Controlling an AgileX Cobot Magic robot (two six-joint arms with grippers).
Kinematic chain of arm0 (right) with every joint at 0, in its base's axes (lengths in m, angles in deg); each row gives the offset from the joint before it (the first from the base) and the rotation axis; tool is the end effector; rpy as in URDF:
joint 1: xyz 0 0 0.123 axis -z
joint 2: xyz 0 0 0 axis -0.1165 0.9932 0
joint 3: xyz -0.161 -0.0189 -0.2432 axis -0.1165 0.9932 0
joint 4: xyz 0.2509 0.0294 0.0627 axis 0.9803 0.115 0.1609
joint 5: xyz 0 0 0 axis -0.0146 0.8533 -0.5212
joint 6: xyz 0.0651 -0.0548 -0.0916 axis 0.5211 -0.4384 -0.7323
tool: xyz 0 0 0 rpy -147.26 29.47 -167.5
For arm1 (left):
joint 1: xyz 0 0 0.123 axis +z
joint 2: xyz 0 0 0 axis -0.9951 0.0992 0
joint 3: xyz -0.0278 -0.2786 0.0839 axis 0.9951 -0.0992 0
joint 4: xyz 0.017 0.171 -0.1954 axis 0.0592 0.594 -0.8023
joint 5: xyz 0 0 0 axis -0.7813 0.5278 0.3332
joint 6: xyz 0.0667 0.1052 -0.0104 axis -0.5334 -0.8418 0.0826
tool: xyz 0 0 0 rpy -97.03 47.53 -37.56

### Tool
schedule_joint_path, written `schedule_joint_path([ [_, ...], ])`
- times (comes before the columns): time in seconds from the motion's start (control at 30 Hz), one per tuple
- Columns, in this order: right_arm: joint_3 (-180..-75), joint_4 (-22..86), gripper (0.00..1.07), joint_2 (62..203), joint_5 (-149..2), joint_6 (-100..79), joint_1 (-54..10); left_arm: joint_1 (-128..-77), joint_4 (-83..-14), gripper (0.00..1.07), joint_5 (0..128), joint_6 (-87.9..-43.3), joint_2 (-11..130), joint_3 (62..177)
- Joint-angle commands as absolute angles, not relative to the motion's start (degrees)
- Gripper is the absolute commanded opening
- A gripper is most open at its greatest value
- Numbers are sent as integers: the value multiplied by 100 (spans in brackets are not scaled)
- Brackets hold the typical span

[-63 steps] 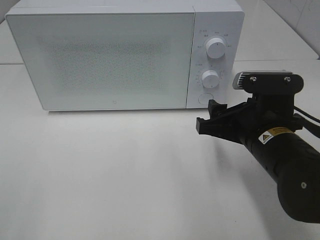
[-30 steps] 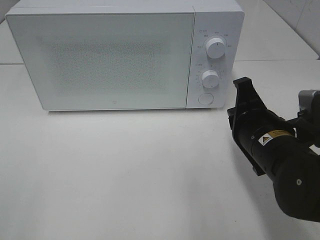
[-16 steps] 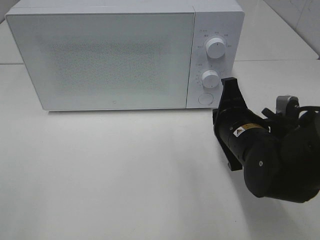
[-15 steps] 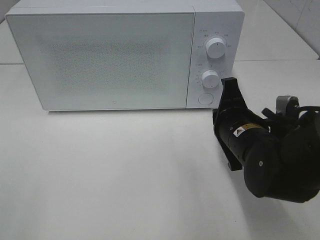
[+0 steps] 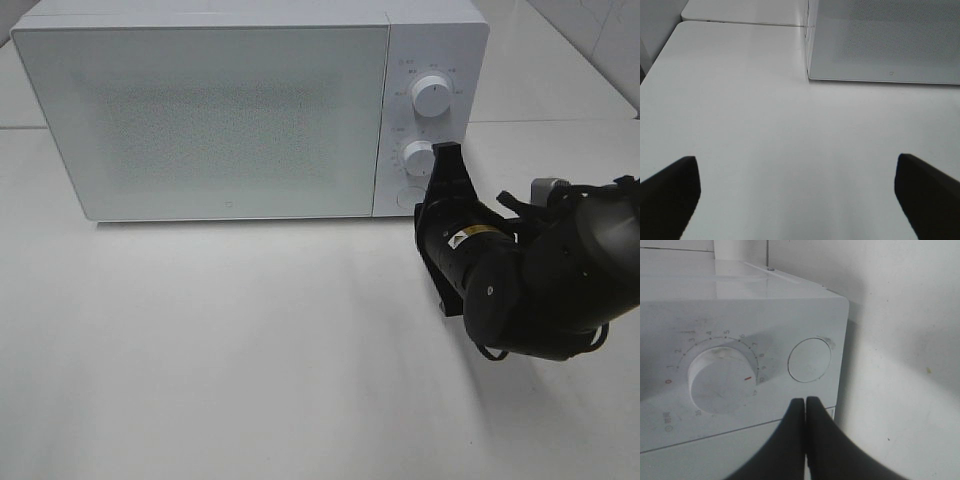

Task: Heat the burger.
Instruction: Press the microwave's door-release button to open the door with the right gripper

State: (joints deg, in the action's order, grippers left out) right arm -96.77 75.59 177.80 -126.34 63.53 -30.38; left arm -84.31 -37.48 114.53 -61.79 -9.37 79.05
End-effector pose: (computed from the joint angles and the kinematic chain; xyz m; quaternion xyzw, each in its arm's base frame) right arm 0.3203 0.1518 0.0902 0.5453 0.6096 0.3790 0.4330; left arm 0.0222 -0.0068 0.2716 0.0017 0.8485 -0.0310 0.5283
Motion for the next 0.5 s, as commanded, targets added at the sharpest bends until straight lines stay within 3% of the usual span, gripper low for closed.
schedule_joint_path([
  [0.03,-9826,7473,0,17866,-12531,6421,-2958,-8431,-3771,98,11464,-6179,-1023,7888],
  [0.5,-10450,7181,0,18319,-12216,6731,-2625,-8431,-3771,98,11464,-6179,-1023,7888],
])
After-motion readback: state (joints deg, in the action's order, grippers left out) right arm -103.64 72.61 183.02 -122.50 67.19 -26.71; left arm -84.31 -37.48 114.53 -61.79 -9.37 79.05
